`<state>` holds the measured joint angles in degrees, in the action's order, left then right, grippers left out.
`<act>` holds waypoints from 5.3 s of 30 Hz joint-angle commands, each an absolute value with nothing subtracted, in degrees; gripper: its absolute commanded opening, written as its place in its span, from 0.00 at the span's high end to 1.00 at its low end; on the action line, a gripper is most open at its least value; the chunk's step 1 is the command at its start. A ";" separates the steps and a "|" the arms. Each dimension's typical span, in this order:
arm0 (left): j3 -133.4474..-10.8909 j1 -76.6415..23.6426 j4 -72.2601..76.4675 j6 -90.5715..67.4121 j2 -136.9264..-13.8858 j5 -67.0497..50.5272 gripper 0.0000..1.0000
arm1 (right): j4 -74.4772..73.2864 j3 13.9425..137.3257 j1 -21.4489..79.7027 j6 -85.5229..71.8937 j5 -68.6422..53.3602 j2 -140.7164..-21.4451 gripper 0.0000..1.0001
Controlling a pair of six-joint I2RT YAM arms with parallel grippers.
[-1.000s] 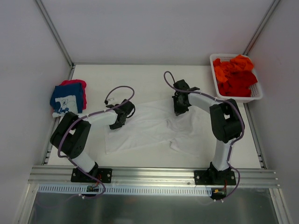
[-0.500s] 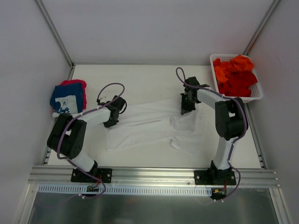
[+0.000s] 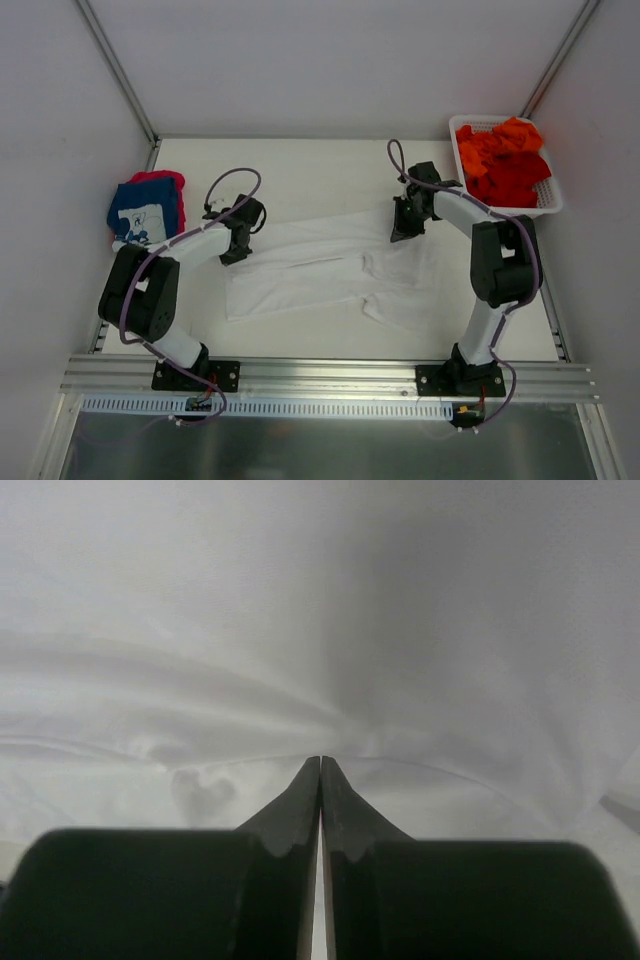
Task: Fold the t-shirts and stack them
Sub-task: Fold the tshirt
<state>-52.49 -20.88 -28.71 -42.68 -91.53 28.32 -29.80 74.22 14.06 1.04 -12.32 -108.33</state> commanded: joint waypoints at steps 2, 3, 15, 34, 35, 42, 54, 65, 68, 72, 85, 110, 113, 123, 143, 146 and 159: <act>-57.12 -20.48 -30.06 -40.26 -83.42 29.88 0.93 | -27.16 74.27 13.97 3.52 -15.82 -98.46 0.95; -57.74 -20.48 -29.97 -39.12 -82.71 29.88 0.92 | -27.07 74.27 14.06 3.43 -15.99 -97.65 0.95; -57.13 -23.12 -30.06 -37.36 -79.27 28.21 0.86 | -29.71 68.47 16.08 0.88 -5.10 -87.71 0.86; -56.51 -18.02 -11.60 -32.87 -93.95 10.20 1.00 | -34.36 79.10 17.14 3.78 6.75 -104.32 0.99; -56.60 -17.58 -11.69 -32.96 -94.30 10.20 1.00 | -34.63 79.54 17.23 4.04 7.46 -104.85 0.99; -56.08 -16.52 -13.27 -33.75 -95.71 11.33 1.00 | -38.32 84.55 17.49 4.57 13.27 -109.68 0.99; -63.01 -16.52 -15.82 -32.61 -103.00 10.11 1.00 | -44.29 94.39 17.93 3.43 13.54 -119.52 1.00; -71.54 -15.73 -18.98 -31.47 -109.33 8.26 1.00 | -49.48 106.50 17.23 3.43 13.27 -127.61 0.99; -74.26 -15.21 -19.69 -31.03 -110.74 7.91 1.00 | -51.15 109.50 16.17 3.43 12.22 -129.98 0.99; -78.22 -14.50 -21.27 -30.67 -112.85 7.47 1.00 | -53.35 116.00 14.07 3.69 10.20 -133.06 0.99; -87.45 -13.01 -23.99 -29.97 -118.56 6.33 1.00 | -58.18 128.67 10.46 4.48 6.94 -141.94 0.99; -93.44 -12.30 -25.84 -29.01 -116.74 9.92 1.00 | -47.32 121.94 6.24 4.92 -10.19 -130.93 0.92; -85.10 -14.32 -25.66 -29.44 -105.76 14.14 0.91 | -43.43 108.44 7.90 4.48 -10.46 -116.71 0.82; -54.60 -27.07 -24.26 -35.68 -71.03 22.85 0.01 | -39.90 72.38 21.09 0.18 -0.62 -77.71 0.12; -33.40 -27.42 -18.20 -38.76 -67.67 17.85 0.01 | -43.15 42.89 34.80 -17.31 12.21 -53.17 0.14; -33.66 -27.42 -17.93 -39.29 -68.82 17.66 0.01 | -45.61 42.02 36.38 -19.41 14.93 -53.44 0.14; -36.38 -27.33 -16.52 -36.74 -71.63 17.84 0.01 | -45.71 38.24 41.13 -24.96 18.98 -60.47 0.14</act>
